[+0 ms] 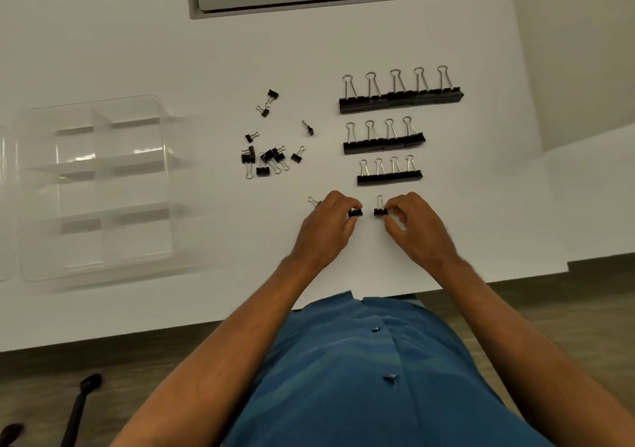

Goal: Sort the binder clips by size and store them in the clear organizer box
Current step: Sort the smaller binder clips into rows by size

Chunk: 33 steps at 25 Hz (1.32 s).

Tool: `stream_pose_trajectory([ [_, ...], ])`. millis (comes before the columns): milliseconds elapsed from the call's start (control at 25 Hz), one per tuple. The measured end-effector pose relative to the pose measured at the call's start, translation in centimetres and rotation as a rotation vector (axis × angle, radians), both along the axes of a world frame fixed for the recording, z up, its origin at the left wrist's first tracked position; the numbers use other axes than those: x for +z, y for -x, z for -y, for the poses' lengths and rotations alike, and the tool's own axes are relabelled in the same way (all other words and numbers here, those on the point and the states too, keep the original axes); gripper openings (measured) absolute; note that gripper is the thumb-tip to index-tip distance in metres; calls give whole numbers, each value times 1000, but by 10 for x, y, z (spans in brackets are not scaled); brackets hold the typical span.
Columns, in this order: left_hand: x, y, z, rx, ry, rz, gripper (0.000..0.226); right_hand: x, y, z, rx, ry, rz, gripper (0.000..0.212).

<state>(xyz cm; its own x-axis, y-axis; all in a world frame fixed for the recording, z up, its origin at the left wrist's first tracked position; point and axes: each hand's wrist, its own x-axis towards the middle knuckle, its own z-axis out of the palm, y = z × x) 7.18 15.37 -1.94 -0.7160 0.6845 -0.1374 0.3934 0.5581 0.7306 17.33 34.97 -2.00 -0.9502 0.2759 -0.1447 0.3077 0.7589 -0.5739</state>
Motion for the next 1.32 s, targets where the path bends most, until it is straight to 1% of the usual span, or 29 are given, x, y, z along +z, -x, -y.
stream_pose_trajectory([
  [160, -12, -3, -27, -17, 57, -32, 22, -9, -2, -19, 39, 7, 3, 20],
  [320, -17, -3, -36, 29, 46, -41, 26, -14, 3, -26, 69, 29, 13, 23],
  [480, -19, -6, -41, 63, 42, -58, 20, -19, 6, -33, 93, 70, 0, 24],
  [680, -23, -13, -45, 132, 23, -46, 21, -22, 7, -39, 156, 90, 5, 25],
  [1200, -26, -16, -50, 141, 60, -81, 19, -23, 6, -40, 158, 54, -34, 24],
  [1320, -24, -17, -50, 140, 52, -71, 23, -22, 5, -39, 152, 59, -29, 27],
])
